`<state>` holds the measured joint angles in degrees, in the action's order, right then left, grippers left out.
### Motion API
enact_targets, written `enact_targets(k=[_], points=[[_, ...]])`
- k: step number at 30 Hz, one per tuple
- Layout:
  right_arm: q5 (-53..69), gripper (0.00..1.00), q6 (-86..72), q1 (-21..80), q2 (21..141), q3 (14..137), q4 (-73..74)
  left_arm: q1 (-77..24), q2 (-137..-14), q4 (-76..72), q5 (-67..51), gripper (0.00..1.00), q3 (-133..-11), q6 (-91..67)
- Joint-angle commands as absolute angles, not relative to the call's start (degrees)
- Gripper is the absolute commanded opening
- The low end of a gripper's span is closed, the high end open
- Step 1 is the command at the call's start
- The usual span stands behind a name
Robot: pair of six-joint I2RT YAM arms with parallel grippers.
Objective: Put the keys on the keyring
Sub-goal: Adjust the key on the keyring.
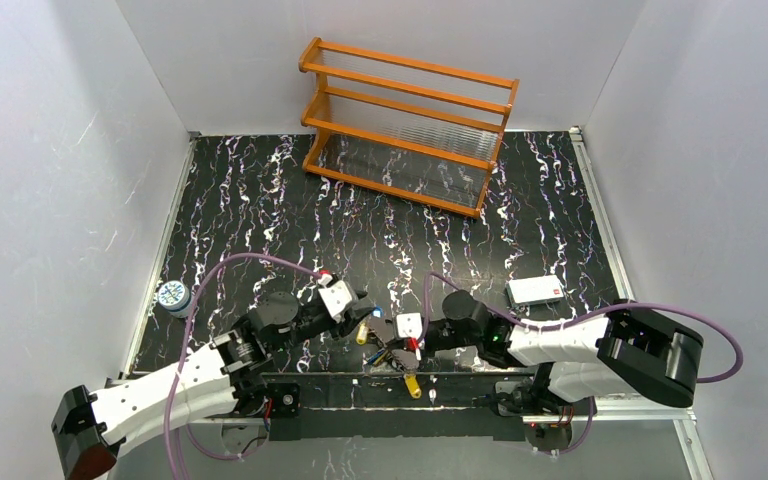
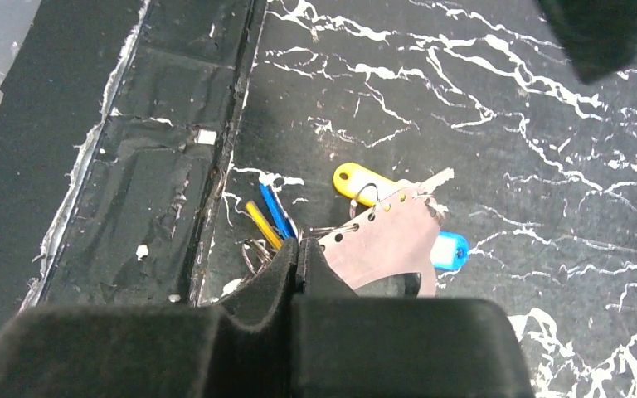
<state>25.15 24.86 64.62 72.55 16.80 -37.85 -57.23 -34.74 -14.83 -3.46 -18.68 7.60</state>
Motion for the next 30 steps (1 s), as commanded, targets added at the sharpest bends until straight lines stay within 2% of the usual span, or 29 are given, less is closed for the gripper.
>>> enact_targets(k=[1,10,19,25,30], points=[[23.7,0.01,18.1,63.7,72.0,15.1,-47.5,-57.5,-33.4,-20.6,-8.4,0.33,-15.3,6.7],[29.5,0.01,7.8,57.8,71.4,12.6,-57.2,-57.5,-33.9,-28.9,-15.6,0.3,-9.8,4.2],[31.6,0.01,7.5,56.4,67.3,12.4,-57.5,-57.5,-38.6,-35.2,-20.1,0.26,-7.7,4.9],[32.2,0.01,7.9,56.3,65.4,13.4,-55.9,-57.5,-40.8,-36.1,-20.5,0.31,-7.5,5.3],[32.3,0.01,7.7,56.3,64.4,13.8,-55.5,-57.5,-41.7,-37.0,-20.2,0.23,-7.4,5.4]])
